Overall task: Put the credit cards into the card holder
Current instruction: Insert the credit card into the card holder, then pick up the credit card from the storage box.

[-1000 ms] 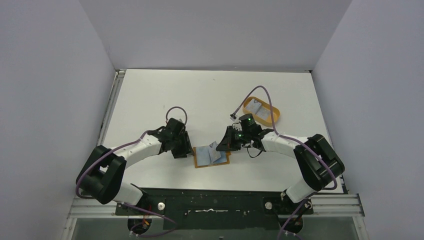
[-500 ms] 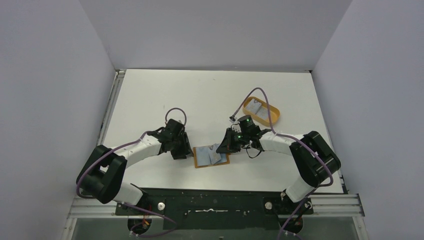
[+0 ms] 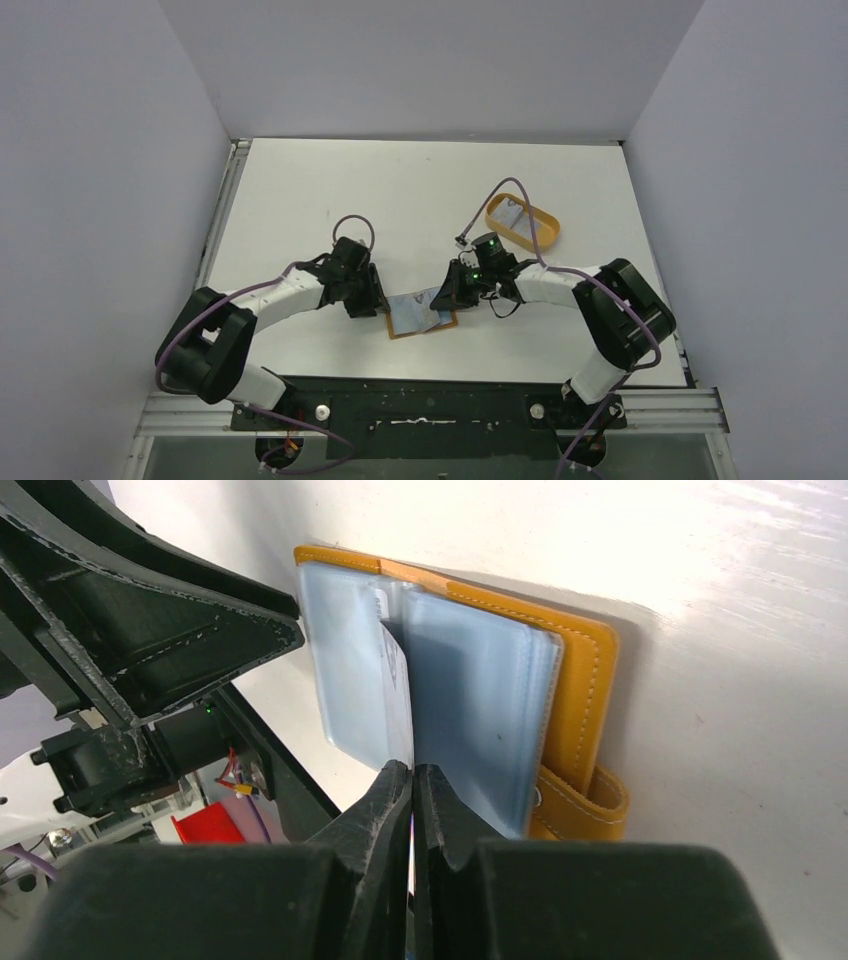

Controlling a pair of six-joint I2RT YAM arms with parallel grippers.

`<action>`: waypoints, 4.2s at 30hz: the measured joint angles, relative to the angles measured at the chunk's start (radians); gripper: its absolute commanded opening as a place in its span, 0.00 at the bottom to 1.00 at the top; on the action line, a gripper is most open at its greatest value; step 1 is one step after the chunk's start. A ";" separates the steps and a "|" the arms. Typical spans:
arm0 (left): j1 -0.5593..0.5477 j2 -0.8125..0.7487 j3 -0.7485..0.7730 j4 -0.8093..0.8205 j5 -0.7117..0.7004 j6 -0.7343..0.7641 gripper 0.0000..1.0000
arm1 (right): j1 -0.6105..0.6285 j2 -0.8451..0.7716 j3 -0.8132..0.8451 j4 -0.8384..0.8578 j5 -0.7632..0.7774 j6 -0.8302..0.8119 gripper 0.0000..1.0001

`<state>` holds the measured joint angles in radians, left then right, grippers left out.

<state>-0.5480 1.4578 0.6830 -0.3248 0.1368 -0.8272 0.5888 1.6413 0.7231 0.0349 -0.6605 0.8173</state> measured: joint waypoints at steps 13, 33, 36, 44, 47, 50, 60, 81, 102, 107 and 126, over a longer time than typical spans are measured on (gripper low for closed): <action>0.000 0.024 0.003 0.043 0.034 0.000 0.37 | 0.016 0.047 0.007 0.041 -0.021 0.009 0.00; 0.002 0.038 0.008 0.061 0.051 0.000 0.35 | 0.045 0.088 0.031 0.103 -0.013 0.048 0.00; 0.002 0.039 0.008 0.061 0.051 0.000 0.35 | 0.048 0.089 0.025 0.121 0.000 0.055 0.00; 0.003 0.042 0.008 0.074 0.056 -0.008 0.35 | 0.058 0.111 0.000 0.179 0.032 0.100 0.00; 0.003 0.045 0.008 0.084 0.058 -0.014 0.34 | 0.063 0.113 -0.008 0.202 0.042 0.121 0.00; 0.003 0.047 0.006 0.092 0.058 -0.026 0.34 | 0.072 0.115 -0.014 0.220 0.056 0.145 0.00; 0.002 0.046 -0.009 0.129 0.062 -0.049 0.34 | 0.129 0.115 -0.015 0.241 0.111 0.187 0.00; 0.002 0.045 -0.019 0.157 0.071 -0.062 0.34 | 0.194 0.082 0.054 0.119 0.191 0.122 0.50; 0.004 0.038 -0.026 0.174 0.081 -0.079 0.43 | 0.297 0.043 0.192 -0.169 0.323 -0.025 0.70; 0.018 0.016 -0.026 0.134 0.078 -0.072 0.46 | 0.286 -0.036 0.192 -0.255 0.381 -0.048 0.78; 0.040 -0.389 -0.034 -0.106 -0.131 -0.013 0.97 | -0.204 -0.343 0.195 -0.335 0.694 -0.028 0.74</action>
<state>-0.5083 1.0691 0.6487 -0.4313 0.0055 -0.8406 0.3851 1.2984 0.9184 -0.2996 0.0338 0.7895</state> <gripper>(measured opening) 0.966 0.739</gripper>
